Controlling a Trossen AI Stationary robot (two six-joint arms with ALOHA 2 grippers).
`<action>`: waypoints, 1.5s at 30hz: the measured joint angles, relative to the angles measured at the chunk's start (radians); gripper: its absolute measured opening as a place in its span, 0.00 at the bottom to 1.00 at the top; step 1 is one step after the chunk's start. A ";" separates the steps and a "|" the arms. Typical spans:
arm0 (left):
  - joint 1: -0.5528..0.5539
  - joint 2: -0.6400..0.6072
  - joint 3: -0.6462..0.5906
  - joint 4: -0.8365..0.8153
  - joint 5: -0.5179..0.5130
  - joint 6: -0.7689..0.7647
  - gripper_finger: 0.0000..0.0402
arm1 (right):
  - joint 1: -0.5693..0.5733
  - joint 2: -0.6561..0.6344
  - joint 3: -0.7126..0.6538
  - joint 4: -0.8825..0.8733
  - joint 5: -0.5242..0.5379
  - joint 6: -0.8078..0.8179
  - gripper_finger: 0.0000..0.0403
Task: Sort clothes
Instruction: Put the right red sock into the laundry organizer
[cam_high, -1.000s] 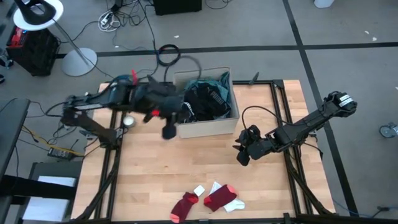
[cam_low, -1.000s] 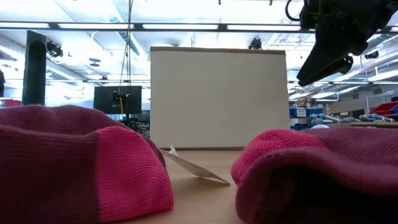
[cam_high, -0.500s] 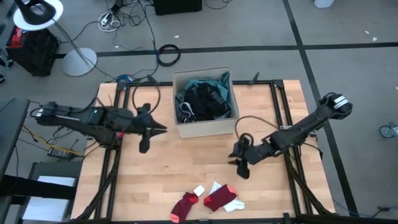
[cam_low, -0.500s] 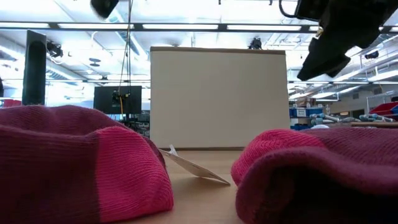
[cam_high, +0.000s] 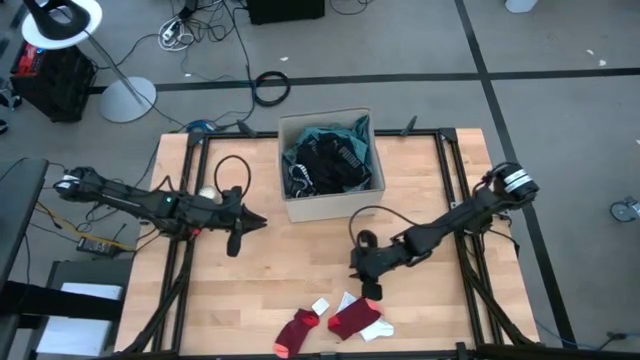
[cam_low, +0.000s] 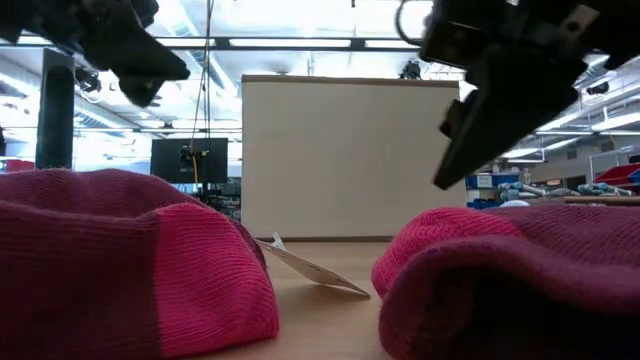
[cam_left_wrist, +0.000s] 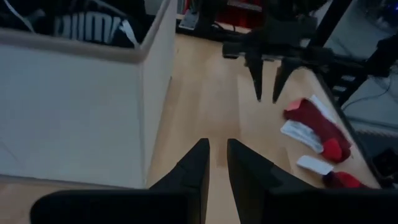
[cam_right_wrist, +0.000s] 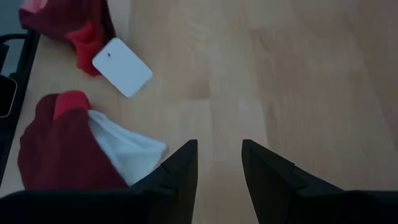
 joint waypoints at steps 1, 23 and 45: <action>-0.004 0.001 -0.021 0.031 -0.003 -0.014 0.16 | -0.004 0.017 0.027 -0.013 -0.005 -0.019 0.32; -0.091 0.009 -0.256 0.284 -0.077 -0.158 0.16 | 0.133 0.086 0.293 -0.507 -0.050 0.403 0.32; -0.122 0.020 -0.316 0.374 -0.075 -0.197 0.16 | 0.178 0.240 0.293 -0.488 -0.045 0.544 0.03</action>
